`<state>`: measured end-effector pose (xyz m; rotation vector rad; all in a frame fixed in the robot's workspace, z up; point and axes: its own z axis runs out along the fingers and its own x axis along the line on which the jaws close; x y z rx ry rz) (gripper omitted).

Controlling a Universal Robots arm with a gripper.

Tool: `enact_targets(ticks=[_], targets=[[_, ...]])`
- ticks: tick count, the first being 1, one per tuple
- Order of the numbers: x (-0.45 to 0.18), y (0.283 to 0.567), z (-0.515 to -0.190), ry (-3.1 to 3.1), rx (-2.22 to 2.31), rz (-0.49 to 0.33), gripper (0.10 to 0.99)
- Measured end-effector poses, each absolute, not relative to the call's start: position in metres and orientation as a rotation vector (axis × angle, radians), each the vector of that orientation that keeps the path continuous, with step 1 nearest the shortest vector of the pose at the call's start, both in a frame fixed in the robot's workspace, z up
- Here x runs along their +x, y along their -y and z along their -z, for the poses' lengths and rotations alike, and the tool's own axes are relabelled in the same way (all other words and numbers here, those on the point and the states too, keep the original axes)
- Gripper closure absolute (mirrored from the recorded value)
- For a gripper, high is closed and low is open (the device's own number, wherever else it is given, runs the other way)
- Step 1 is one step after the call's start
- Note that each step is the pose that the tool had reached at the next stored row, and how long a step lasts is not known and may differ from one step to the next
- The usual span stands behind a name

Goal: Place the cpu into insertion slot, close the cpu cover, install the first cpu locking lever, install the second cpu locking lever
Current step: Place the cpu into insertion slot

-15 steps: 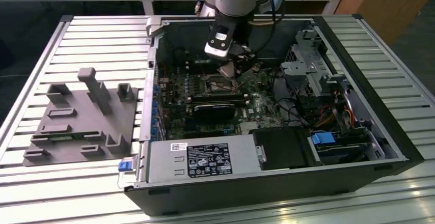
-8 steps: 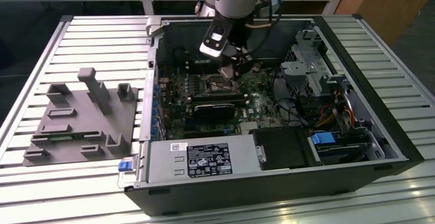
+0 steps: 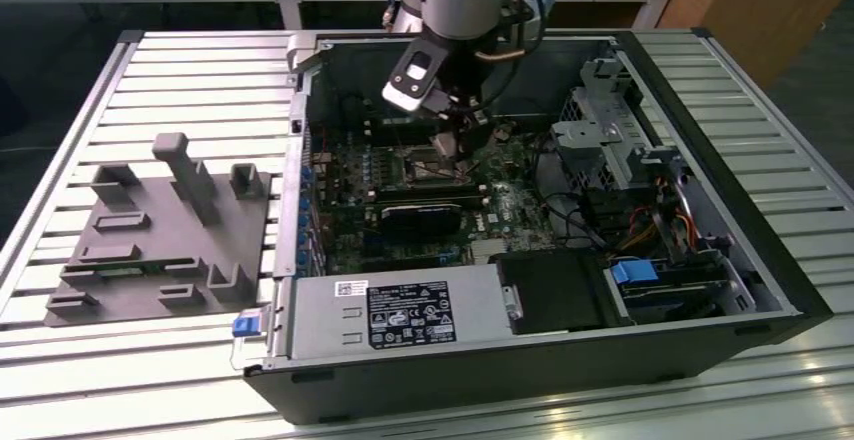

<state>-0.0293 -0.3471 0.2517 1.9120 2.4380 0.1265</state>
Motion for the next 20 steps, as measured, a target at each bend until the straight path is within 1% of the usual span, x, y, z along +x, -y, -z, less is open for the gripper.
enact_targets(ticks=[10, 20], targets=[[-0.03, 0.347, -0.247, -2.26, 2.11, -0.12, 0.553], [-0.042, 0.34, -0.239, -2.235, 2.134, -0.119, 0.553]])
